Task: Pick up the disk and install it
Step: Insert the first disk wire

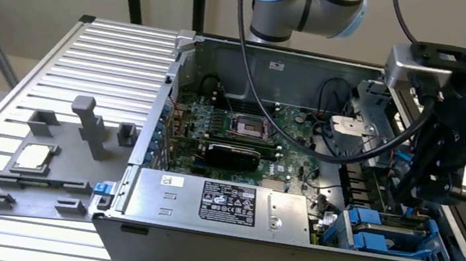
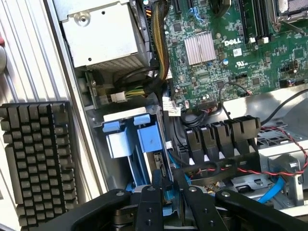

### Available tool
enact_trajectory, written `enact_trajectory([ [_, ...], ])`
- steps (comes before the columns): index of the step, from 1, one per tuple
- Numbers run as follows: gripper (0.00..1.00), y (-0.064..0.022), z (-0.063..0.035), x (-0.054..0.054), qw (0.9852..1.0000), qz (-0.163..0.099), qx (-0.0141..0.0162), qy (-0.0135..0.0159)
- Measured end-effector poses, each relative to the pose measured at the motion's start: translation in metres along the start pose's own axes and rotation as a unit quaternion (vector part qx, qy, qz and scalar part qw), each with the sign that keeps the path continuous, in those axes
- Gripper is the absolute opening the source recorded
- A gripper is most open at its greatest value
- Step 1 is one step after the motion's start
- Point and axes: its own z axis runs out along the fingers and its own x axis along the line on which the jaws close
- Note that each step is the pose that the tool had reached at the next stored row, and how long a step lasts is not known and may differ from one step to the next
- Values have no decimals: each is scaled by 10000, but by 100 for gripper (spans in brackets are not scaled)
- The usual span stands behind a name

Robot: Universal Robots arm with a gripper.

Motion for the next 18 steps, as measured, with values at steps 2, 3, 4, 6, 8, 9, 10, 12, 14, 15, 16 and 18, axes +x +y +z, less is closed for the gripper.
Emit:
enact_trajectory([
  [2, 16, -14, 3, -4, 10000, -1, -21, 5],
  [3, 16, -18, 4, -5, 10000, -2, -31, 7],
  [4, 16, -20, 5, -5, 10000, -2, -40, 10],
  [6, 16, -20, 6, -5, 10000, -2, -53, 14],
  [8, 16, -21, 6, -4, 10000, -2, -55, 14],
  [9, 16, -22, 7, -4, 10000, -4, -55, 14],
  [10, 16, -21, 7, -3, 10000, -7, -55, 14],
  [12, 16, -5, 6, 4, 10000, -25, -54, 13],
  [14, 16, 23, 8, 19, 10000, -67, -47, 7],
  [15, 16, 30, 11, 27, 9999, -96, -43, 3],
  [16, 16, 32, 15, 34, 9999, -128, -38, -1],
  [18, 16, 32, 34, 47, 9998, -197, -16, -18],
])
